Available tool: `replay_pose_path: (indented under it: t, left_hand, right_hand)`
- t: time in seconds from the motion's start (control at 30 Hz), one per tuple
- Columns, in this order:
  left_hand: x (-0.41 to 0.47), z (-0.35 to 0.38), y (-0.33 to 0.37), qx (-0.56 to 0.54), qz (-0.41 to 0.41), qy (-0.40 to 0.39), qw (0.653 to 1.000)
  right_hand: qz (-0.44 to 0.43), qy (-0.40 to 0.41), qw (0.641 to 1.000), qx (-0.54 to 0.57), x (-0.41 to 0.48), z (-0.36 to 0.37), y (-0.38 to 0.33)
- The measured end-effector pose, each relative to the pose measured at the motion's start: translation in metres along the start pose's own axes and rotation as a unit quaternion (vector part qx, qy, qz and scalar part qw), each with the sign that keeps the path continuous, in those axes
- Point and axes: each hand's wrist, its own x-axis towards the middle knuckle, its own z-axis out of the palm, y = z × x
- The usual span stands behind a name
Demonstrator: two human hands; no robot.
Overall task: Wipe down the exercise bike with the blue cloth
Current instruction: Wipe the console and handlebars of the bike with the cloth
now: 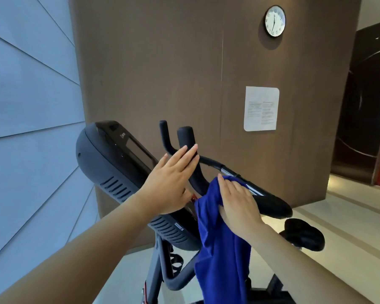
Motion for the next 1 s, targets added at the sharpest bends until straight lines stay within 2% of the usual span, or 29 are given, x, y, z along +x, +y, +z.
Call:
replay_pose_path:
  t: [0.07, 0.17, 0.33, 0.4, 0.47, 0.53, 0.63, 0.77, 0.87, 1.0]
  left_hand:
    - [0.006, 0.007, 0.007, 0.033, 0.013, -0.018, 0.999]
    - [0.007, 0.02, 0.016, 0.065, -0.015, -0.026, 0.997]
    - [0.005, 0.022, 0.023, 0.003, -0.038, -0.005, 0.999]
    - [0.003, 0.019, 0.023, -0.026, -0.018, -0.017, 0.999]
    - [-0.003, 0.016, 0.025, -0.057, -0.004, -0.021, 0.998]
    - [-0.009, 0.015, 0.029, -0.1, -0.006, 0.012, 0.995]
    - [-0.013, 0.013, 0.029, -0.125, -0.05, 0.131, 0.982]
    - [-0.008, -0.011, -0.005, -0.127, -0.161, 0.199, 0.958]
    - [-0.001, -0.026, -0.028, -0.107, -0.185, 0.188, 0.959]
    - [-0.001, -0.026, -0.028, -0.129, -0.161, 0.144, 0.968]
  right_hand:
    - [0.008, -0.021, 0.999, 0.034, 0.007, 0.003, -0.004]
    - [0.008, -0.005, 0.998, 0.065, 0.012, 0.01, -0.005]
    - [-0.001, 0.023, 0.996, 0.088, 0.001, 0.014, 0.001]
    - [0.009, 0.035, 0.988, 0.153, -0.006, 0.014, 0.001]
    - [0.037, 0.069, 0.962, 0.26, -0.01, 0.006, 0.002]
    - [0.048, 0.108, 0.942, 0.314, -0.006, -0.004, 0.003]
    - [0.027, 0.117, 0.935, 0.335, 0.009, -0.024, -0.006]
    - [0.003, 0.152, 0.921, 0.357, 0.057, -0.053, -0.022]
    - [-0.02, 0.135, 0.941, 0.309, 0.092, -0.063, -0.043]
    - [0.023, 0.089, 0.95, 0.299, 0.084, -0.04, -0.066]
